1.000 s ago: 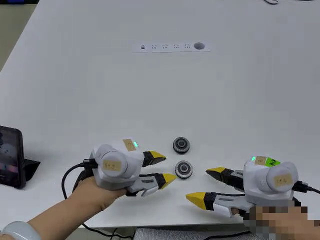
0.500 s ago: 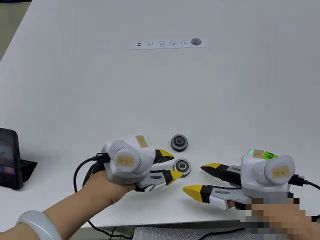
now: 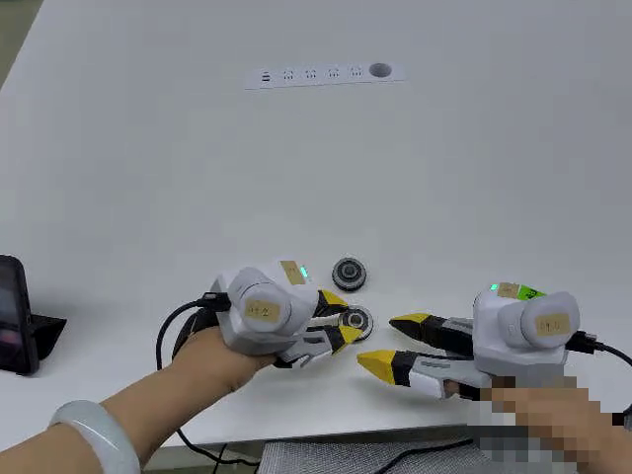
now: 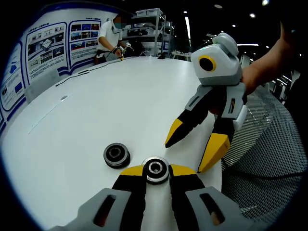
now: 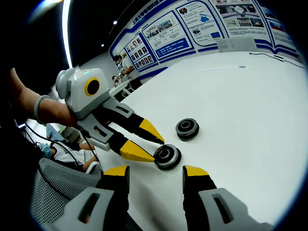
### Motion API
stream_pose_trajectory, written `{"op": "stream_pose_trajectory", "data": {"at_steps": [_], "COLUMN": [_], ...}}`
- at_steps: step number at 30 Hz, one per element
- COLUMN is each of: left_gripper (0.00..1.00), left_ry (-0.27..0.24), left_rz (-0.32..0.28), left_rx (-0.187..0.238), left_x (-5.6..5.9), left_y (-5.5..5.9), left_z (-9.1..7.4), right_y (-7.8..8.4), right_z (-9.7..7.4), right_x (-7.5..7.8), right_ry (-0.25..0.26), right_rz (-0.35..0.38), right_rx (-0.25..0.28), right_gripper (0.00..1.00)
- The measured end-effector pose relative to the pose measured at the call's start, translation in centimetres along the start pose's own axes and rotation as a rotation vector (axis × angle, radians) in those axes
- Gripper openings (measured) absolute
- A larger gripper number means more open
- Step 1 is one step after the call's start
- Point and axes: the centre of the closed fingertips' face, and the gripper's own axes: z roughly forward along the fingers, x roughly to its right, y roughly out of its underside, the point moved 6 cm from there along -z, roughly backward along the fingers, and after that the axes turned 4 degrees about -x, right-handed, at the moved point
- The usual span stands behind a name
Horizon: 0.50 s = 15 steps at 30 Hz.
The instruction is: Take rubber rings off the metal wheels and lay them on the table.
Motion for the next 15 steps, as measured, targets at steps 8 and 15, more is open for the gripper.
{"op": "stream_pose_trajectory", "data": {"at_steps": [8,15], "left_gripper": [0.17,0.15], "left_ry": [-0.007,-0.001], "left_rz": [0.029,0.035], "left_rx": [-0.023,-0.030], "left_x": [-0.14,-0.21], "left_y": [0.00,0.14], "left_z": [0.57,0.71], "right_y": [0.08,0.03], "right_z": [0.13,0.17], "right_x": [0.11,0.28], "right_ry": [-0.005,-0.005], "right_rz": [0.020,0.034], "right_rx": [0.012,0.023], "right_gripper": [0.45,0.45]}}
